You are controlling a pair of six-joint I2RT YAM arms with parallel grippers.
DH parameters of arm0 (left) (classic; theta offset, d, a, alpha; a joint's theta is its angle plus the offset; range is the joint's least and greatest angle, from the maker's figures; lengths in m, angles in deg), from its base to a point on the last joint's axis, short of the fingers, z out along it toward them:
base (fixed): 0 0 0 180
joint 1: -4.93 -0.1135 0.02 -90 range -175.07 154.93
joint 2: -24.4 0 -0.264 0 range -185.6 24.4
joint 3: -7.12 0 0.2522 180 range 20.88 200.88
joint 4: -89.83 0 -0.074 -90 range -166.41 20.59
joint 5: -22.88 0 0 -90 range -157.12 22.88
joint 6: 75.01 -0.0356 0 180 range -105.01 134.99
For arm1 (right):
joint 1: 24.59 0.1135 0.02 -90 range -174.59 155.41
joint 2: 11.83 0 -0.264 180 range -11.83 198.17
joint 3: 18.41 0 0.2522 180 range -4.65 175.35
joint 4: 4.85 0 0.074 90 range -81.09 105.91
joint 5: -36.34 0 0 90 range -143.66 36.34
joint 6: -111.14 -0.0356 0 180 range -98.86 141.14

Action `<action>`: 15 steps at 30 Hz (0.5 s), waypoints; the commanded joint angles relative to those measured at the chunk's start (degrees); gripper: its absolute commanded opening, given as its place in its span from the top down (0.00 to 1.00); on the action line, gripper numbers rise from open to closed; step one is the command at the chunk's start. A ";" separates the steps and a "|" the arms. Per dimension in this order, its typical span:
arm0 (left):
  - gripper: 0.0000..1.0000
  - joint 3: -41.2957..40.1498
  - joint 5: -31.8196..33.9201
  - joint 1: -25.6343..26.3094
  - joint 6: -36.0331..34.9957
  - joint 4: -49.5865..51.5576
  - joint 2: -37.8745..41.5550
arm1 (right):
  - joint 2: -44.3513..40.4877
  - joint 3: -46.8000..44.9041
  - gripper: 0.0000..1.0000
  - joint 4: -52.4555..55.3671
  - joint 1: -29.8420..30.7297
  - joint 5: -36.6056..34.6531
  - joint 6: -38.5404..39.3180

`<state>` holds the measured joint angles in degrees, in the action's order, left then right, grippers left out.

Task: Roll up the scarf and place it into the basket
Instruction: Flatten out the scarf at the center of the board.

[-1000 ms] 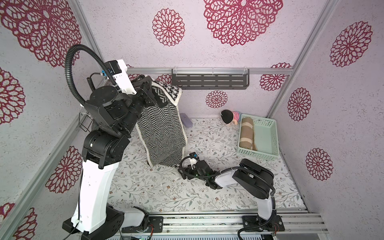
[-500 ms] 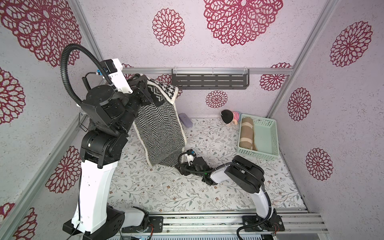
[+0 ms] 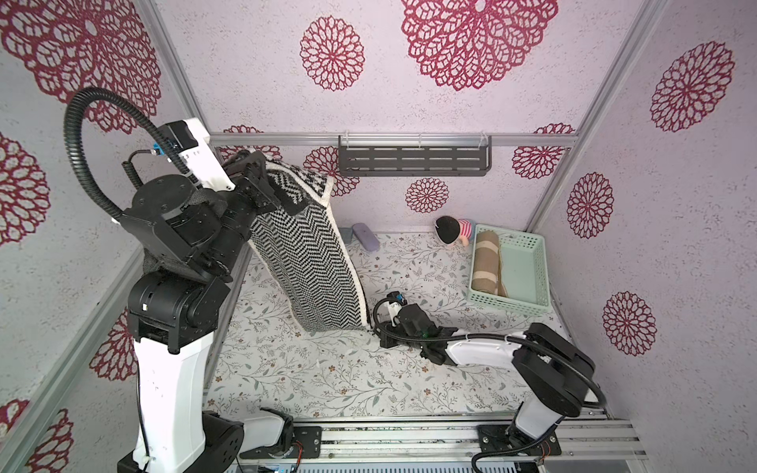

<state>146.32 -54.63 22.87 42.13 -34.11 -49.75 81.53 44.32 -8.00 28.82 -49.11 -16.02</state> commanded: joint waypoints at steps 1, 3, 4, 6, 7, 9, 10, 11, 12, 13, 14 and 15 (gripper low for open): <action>1.00 -1.57 1.32 -0.32 0.80 1.37 3.06 | -6.01 2.67 1.00 21.80 0.38 0.98 1.53; 1.00 -1.61 3.03 -0.26 0.95 2.82 3.57 | -9.71 3.38 1.00 28.38 0.66 2.38 1.31; 1.00 -1.58 4.74 -0.23 0.67 3.59 3.56 | -11.42 3.83 1.00 31.94 0.57 2.98 1.14; 1.00 -1.49 9.33 -0.35 0.04 5.06 3.11 | -13.68 5.12 1.00 38.73 0.47 3.67 1.19; 1.00 -1.21 11.39 -0.57 -0.89 5.62 2.36 | -14.28 6.10 1.00 42.45 0.37 3.86 1.26; 1.00 -0.30 14.07 -1.69 -1.81 6.87 -0.08 | -14.39 7.89 1.00 47.95 -0.09 5.06 1.68; 1.00 0.29 14.16 -3.04 -1.78 7.43 -1.75 | -14.11 8.75 1.00 50.43 -0.49 5.90 1.78; 1.00 0.68 13.19 -4.71 -1.38 7.82 -3.36 | -13.75 9.38 1.00 51.90 -1.00 7.12 2.10; 1.00 1.11 11.21 -7.06 -0.45 8.27 -5.26 | -13.23 9.87 1.00 53.08 -1.69 8.65 2.35; 1.00 1.35 8.60 -9.94 0.98 8.58 -7.27 | -12.83 10.21 1.00 53.78 -2.50 10.10 2.60; 1.00 1.23 6.12 -12.49 2.09 8.61 -9.00 | -12.47 10.39 1.00 54.04 -3.34 11.79 2.77; 1.00 0.90 3.65 -15.04 3.07 8.24 -10.93 | -11.95 10.59 1.00 54.15 -4.58 13.85 3.11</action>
<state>148.03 -46.91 12.55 43.44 -27.38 -55.06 68.78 53.24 38.71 26.59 -40.63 -14.41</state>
